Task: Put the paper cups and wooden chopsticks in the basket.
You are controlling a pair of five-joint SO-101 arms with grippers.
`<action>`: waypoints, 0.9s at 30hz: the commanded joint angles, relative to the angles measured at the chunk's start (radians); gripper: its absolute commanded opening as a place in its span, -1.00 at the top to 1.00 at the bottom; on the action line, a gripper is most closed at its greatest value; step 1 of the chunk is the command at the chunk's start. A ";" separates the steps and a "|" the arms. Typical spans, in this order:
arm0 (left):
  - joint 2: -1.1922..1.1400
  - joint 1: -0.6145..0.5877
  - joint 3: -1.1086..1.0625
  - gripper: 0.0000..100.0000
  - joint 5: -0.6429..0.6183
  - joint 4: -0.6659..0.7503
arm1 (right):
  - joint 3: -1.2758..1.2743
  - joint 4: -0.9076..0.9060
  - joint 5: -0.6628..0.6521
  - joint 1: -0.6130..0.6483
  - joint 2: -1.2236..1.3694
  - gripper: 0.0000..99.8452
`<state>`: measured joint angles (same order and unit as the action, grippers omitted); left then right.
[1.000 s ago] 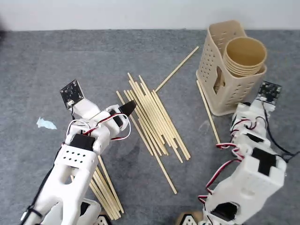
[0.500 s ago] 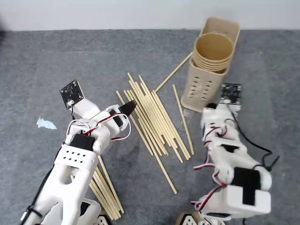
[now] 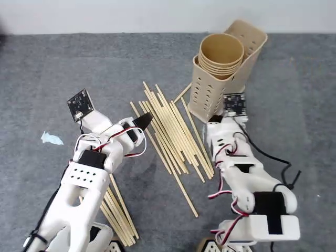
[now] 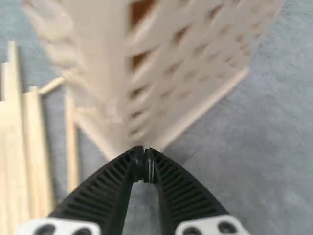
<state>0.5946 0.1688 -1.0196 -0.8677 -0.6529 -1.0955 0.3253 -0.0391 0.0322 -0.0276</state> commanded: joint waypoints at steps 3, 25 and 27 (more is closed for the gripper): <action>0.029 -0.008 0.007 0.40 0.009 0.020 | 0.005 0.016 0.002 -0.087 -0.084 0.98; 0.026 -0.008 0.007 0.40 0.009 0.020 | 0.141 -0.142 0.012 -0.251 -0.285 0.98; 0.026 -0.008 0.007 0.40 0.009 0.020 | 0.186 -0.243 0.060 -0.254 -0.292 0.98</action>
<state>0.5946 0.1688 -1.0196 -0.8677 -0.6529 -1.0127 0.2041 -0.0299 -0.2148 -0.2455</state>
